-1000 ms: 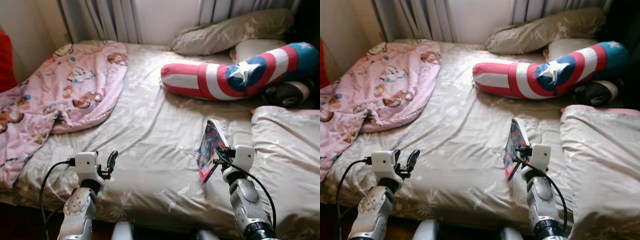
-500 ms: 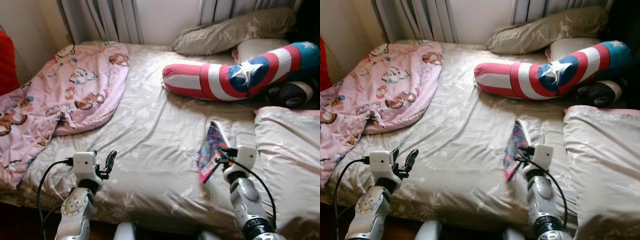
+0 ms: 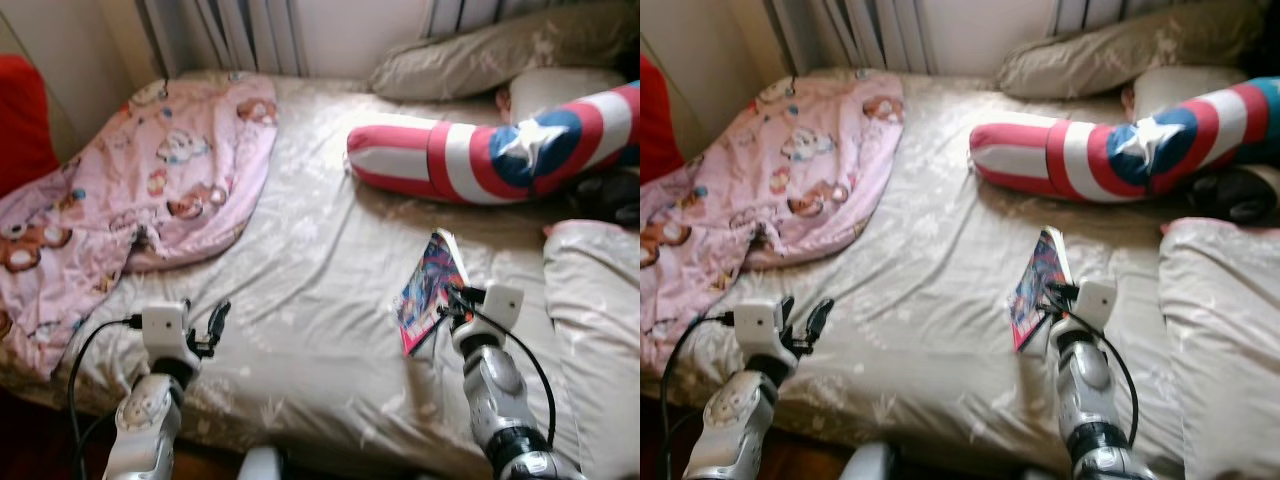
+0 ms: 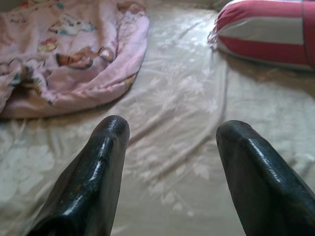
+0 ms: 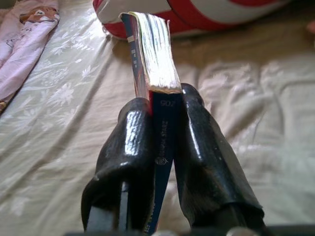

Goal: Clean up the room

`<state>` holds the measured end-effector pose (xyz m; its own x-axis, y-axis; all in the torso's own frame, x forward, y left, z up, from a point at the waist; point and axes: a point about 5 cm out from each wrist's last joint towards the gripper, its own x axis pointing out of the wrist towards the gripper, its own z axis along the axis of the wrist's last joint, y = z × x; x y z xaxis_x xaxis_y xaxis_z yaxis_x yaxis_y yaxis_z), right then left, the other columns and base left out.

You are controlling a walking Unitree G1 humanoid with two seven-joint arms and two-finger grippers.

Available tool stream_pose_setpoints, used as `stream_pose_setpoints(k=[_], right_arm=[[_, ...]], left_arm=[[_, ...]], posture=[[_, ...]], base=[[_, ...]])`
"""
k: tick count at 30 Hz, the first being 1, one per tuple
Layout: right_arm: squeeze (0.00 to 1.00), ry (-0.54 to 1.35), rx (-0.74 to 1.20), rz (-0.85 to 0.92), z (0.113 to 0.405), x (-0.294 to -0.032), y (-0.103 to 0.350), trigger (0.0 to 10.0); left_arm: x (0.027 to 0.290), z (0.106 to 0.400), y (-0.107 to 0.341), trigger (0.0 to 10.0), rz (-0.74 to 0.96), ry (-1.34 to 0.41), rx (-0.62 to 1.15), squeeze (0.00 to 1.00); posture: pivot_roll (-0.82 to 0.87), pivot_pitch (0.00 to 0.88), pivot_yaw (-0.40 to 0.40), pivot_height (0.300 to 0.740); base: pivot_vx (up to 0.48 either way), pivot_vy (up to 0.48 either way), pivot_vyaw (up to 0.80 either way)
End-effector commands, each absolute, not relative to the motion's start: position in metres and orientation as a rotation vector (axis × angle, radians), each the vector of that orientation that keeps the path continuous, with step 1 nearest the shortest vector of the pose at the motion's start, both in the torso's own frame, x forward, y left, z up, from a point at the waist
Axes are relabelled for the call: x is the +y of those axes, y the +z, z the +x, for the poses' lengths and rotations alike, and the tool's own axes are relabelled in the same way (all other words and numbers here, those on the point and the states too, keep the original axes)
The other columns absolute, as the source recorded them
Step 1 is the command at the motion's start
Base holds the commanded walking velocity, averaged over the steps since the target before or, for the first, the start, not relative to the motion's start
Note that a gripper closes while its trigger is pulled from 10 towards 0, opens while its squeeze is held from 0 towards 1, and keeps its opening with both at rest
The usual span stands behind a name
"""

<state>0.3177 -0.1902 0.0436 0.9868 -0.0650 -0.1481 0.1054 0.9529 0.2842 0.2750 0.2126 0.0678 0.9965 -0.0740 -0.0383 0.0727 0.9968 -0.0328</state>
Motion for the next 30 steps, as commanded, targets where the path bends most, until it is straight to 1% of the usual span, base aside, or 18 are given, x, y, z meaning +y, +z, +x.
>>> stream_pose_setpoints(k=[1, 4, 5, 6, 8, 9, 11, 12, 18, 22, 23, 26, 27, 30], right_arm=[[0.00, -0.099, 0.133, 0.368, 0.321, -0.190, 0.046, 10.0], [0.00, -0.118, 0.160, 0.416, 0.322, -0.192, 0.043, 10.0], [0.00, -0.126, 0.170, 0.498, 0.322, -0.192, 0.041, 10.0], [0.00, -0.124, 0.173, 0.540, 0.322, -0.192, 0.040, 10.0], [0.00, -0.096, 0.179, 0.544, 0.323, -0.190, 0.040, 10.0], [0.00, -0.018, 0.167, 0.536, 0.325, -0.182, 0.042, 10.0], [0.00, 0.019, 0.158, 0.549, 0.327, -0.177, 0.044, 10.0], [0.00, 0.029, 0.156, 0.577, 0.327, -0.176, 0.045, 10.0], [0.00, 0.044, 0.123, 0.623, 0.328, -0.178, 0.047, 10.0], [0.00, -0.058, 0.119, 0.711, 0.325, -0.191, 0.042, 10.0], [0.00, -0.058, 0.119, 0.711, 0.325, -0.191, 0.042, 10.0], [0.00, -0.139, 0.144, 0.726, 0.321, -0.199, 0.036, 10.0], [0.00, -0.214, 0.168, 0.731, 0.317, -0.207, 0.031, 10.0], [0.00, -0.302, 0.222, 0.746, 0.309, -0.215, 0.021, 10.0]], left_arm=[[0.215, 0.271, 0.068, 10.0, -0.018, -0.078, 0.044, 0.00], [0.218, 0.269, 0.069, 10.0, -0.011, -0.075, 0.045, 0.00], [0.220, 0.268, 0.071, 10.0, -0.008, -0.073, 0.044, 0.00], [0.222, 0.267, 0.072, 10.0, -0.003, -0.073, 0.043, 0.00], [0.224, 0.265, 0.073, 10.0, 0.002, -0.073, 0.044, 0.00], [0.226, 0.264, 0.073, 10.0, 0.011, -0.073, 0.051, 0.00], [0.229, 0.262, 0.074, 10.0, 0.018, -0.074, 0.056, 0.00], [0.230, 0.260, 0.075, 10.0, 0.025, -0.078, 0.061, 0.00], [0.233, 0.256, 0.077, 10.0, 0.038, -0.086, 0.071, 0.00], [0.236, 0.249, 0.079, 10.0, 0.058, -0.101, 0.091, 0.00], [0.236, 0.249, 0.079, 10.0, 0.058, -0.101, 0.091, 0.00], [0.237, 0.243, 0.078, 10.0, 0.073, -0.110, 0.108, 0.00], [0.236, 0.241, 0.078, 10.0, 0.073, -0.115, 0.115, 0.00], [0.235, 0.235, 0.077, 10.0, 0.079, -0.126, 0.134, 0.00]], posture=[[0.11, 0.077, 0.038, 0.658], [0.13, 0.083, 0.041, 0.658], [0.14, 0.088, 0.045, 0.658], [0.15, 0.093, 0.049, 0.658], [0.15, 0.099, 0.056, 0.658], [0.16, 0.106, 0.066, 0.658], [0.16, 0.113, 0.073, 0.658], [0.17, 0.118, 0.083, 0.658], [0.19, 0.141, 0.105, 0.658], [0.20, 0.159, 0.123, 0.658], [0.20, 0.159, 0.123, 0.658], [0.21, 0.178, 0.138, 0.658], [0.22, 0.188, 0.143, 0.658], [0.23, 0.211, 0.147, 0.658]], base=[[0.000, 0.000, 0.00], [0.000, 0.000, 0.00], [0.000, 0.000, 0.00], [0.000, 0.000, 0.00], [0.000, 0.000, 0.00], [0.000, 0.000, 0.00], [0.000, 0.000, 0.00], [0.000, 0.000, 0.00], [0.000, 0.000, 0.00], [0.000, 0.000, 0.00], [0.000, 0.000, 0.00], [0.000, 0.000, 0.00], [0.000, 0.000, 0.00], [0.000, 0.000, 0.00]])
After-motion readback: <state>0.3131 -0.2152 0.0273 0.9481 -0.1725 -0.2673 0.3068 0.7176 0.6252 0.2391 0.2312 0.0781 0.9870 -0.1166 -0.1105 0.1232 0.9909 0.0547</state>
